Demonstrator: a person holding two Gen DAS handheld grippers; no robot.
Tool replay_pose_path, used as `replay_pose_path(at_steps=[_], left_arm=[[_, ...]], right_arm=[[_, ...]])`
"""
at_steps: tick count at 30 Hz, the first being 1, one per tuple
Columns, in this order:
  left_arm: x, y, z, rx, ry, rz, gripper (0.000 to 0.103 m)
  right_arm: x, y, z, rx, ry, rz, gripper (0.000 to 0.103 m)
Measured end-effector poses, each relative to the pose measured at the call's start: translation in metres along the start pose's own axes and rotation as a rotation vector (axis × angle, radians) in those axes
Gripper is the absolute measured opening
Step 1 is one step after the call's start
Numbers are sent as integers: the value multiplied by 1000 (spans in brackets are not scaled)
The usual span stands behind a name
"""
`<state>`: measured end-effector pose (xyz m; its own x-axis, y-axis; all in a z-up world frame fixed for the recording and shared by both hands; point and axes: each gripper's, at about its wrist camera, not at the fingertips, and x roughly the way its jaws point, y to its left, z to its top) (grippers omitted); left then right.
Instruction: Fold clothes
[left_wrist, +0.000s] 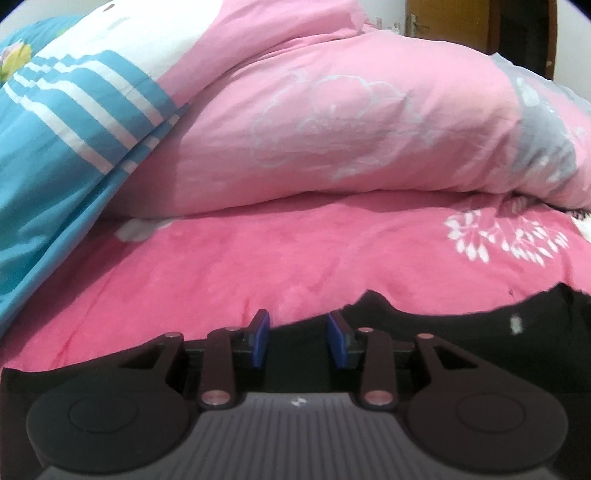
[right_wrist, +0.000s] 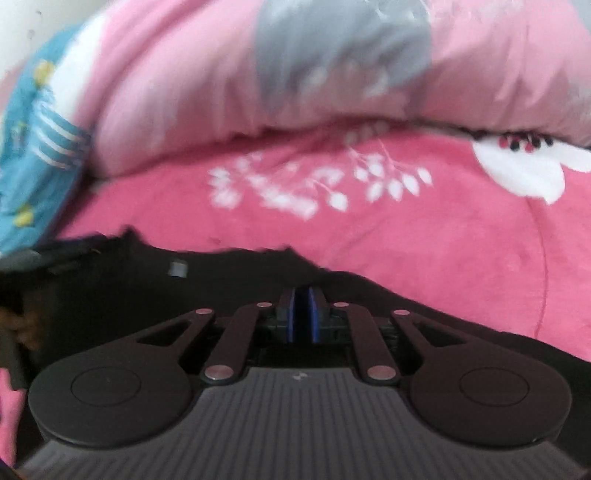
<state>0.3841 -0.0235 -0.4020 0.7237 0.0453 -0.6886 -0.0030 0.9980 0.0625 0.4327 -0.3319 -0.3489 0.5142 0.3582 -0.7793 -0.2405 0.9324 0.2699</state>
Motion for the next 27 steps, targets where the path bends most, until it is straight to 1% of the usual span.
replay_pose_path(at_steps=[1, 3, 5, 7, 10, 11, 14, 17, 18, 19, 21, 22, 24, 27], left_arm=[[2, 2, 1, -12, -2, 1, 40], [2, 9, 4, -63, -8, -24, 39], [0, 15, 6, -94, -13, -51, 39], [-6, 20, 9, -94, -32, -75, 39], [-14, 29, 11, -100, -39, -69, 39], [-16, 33, 10, -105, -38, -56, 39], [-17, 47, 7, -110, -29, -10, 39], [-14, 62, 2, -125, -8, 27, 39], [-13, 67, 1, -130, -5, 38, 39], [-12, 72, 0, -134, -6, 46, 40], [-10, 80, -2, -146, -9, 40, 41], [-9, 84, -3, -151, -10, 36, 41], [-8, 88, -3, -153, -13, 33, 41], [-6, 92, -4, -152, -14, 25, 41]], right_arm=[[-2, -1, 2, 19, -17, -6, 1], [-7, -3, 5, 56, -51, -19, 6], [-11, -5, 9, 93, -84, -31, 6], [-15, -8, 12, 130, -118, -44, 7], [-3, 44, 13, -44, -55, 66, 7], [4, 65, 12, -106, -42, 116, 7], [36, 126, 9, -295, 1, 259, 7], [71, 174, 2, -442, 55, 368, 7], [84, 183, 1, -480, 71, 373, 7], [95, 185, 3, -491, 81, 358, 7], [115, 183, 9, -494, 85, 324, 2], [121, 174, 16, -467, 73, 305, 1], [131, 153, 36, -369, 48, 253, 1], [133, 121, 62, -224, 10, 197, 1]])
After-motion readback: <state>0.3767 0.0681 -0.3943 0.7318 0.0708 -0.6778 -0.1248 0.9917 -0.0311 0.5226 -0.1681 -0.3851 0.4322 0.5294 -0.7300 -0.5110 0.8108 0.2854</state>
